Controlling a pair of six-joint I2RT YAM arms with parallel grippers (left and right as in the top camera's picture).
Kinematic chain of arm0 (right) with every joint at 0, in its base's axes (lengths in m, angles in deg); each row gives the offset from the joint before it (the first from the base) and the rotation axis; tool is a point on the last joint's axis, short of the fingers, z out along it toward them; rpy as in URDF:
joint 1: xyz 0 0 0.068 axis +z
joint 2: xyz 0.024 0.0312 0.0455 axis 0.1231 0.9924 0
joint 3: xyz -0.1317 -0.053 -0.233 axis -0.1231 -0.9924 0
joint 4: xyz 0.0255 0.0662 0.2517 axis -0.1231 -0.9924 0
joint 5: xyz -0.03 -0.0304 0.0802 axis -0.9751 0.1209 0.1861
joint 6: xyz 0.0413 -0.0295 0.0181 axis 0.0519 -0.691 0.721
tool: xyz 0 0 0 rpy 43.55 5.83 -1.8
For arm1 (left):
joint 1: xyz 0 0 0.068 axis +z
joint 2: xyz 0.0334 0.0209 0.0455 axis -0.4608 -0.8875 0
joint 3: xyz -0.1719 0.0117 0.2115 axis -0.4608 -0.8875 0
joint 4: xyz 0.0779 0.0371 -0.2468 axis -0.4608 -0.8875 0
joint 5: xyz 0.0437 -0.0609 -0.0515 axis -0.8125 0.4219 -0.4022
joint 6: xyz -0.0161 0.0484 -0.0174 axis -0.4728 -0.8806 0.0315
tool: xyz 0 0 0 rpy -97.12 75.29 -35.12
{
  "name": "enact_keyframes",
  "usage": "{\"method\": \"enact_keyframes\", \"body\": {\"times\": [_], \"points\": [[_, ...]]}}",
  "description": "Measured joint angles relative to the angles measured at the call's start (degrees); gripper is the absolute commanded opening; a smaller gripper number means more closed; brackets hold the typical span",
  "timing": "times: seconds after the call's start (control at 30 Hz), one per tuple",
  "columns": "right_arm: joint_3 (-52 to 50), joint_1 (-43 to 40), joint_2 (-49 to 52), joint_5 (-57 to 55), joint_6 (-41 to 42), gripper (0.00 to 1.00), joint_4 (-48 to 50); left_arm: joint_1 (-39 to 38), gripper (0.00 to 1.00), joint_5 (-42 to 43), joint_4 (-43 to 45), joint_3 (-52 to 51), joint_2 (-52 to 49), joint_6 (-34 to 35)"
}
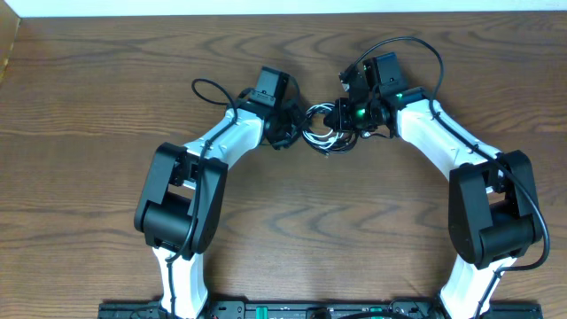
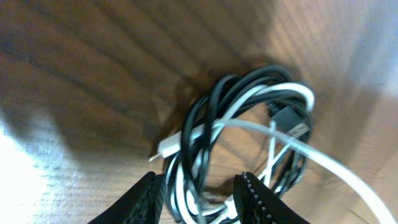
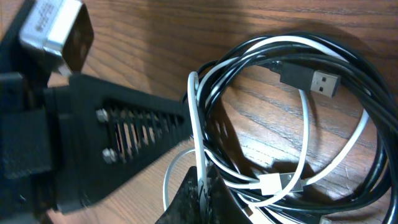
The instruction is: Untangle cables
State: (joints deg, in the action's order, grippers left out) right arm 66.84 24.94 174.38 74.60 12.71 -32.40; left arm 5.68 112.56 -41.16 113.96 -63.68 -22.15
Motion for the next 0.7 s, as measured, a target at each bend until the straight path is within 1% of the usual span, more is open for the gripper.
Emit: {"method": "enact_keyframes", "body": {"times": [0.1,0.2,0.27,0.37,0.4,0.7], "points": [[0.0,0.0,0.0,0.0,0.0,0.01,0.02,-0.2,0.39,-0.98,-0.48,0.0,-0.37,0.0],[0.0,0.0,0.0,-0.13,0.0,0.01,0.02,-0.11,0.33,-1.05,-0.33,0.0,-1.7,0.04],[0.0,0.0,0.0,-0.17,0.0,0.01,0.02,-0.04,0.25,-1.14,-0.2,0.39,-2.01,0.28],[0.0,0.0,0.0,-0.17,-0.15,0.01,-0.02,-0.07,0.09,-1.03,0.02,0.57,-2.54,0.17],[0.0,0.0,0.0,-0.17,-0.2,0.01,-0.02,-0.07,0.08,-0.96,-0.02,0.57,-2.67,0.26],[0.0,-1.22,-0.61,0.28,-0.85,0.01,0.22,-0.07,0.08,-0.85,-0.37,0.87,-2.71,-0.24]]}}
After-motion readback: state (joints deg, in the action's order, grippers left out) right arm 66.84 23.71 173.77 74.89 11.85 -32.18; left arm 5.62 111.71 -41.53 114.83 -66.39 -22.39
